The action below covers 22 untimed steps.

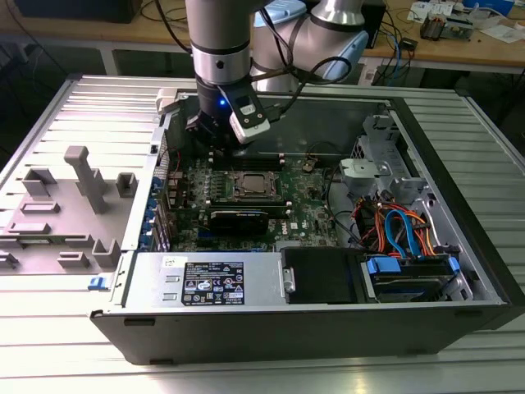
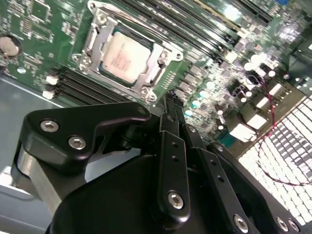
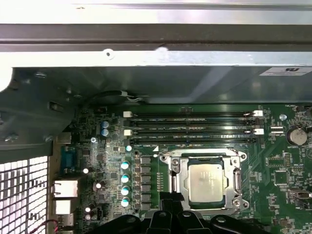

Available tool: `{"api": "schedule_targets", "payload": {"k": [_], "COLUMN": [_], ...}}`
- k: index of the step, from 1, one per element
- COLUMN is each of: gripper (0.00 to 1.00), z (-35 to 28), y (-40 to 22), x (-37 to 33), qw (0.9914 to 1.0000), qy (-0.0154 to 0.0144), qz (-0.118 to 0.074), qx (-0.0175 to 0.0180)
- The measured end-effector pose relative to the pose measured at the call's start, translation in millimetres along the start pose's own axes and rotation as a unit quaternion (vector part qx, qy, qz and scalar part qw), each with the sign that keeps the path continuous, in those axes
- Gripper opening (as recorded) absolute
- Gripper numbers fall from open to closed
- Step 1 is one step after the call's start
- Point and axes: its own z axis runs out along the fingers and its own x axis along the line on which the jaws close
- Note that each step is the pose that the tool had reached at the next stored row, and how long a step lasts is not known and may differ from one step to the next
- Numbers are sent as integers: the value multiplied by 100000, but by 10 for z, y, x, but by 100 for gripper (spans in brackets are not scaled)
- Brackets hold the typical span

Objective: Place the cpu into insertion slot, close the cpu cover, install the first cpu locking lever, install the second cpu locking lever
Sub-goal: 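Install the first cpu locking lever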

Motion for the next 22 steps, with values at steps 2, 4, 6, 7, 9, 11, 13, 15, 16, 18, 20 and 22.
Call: {"api": "schedule_targets", "payload": {"k": [2,4,6,7,9,11,13,15,16,18,20,22], "gripper": [11,11,11,11,11,11,11,11,11,11,11,11], "z": [1,3,6,7,11,18,25,33,38,49,66,84], "y": [0,-1,1,5,36,77,113,147,165,202,242,291], "x": [70,103,131,142,176,184,185,186,186,188,190,191], "qw": [99999,99996,99993,99992,99990,99988,99987,99985,99984,99981,99979,99975], "qy": [21,50,66,76,90,96,102,106,112,124,124,138], "qz": [-344,-827,-1150,-1249,-1425,-1528,-1625,-1732,-1799,-1931,-2044,-2201], "qx": [-42,-140,-202,-204,-210,-211,-215,-224,-221,-223,-243,-244]}}
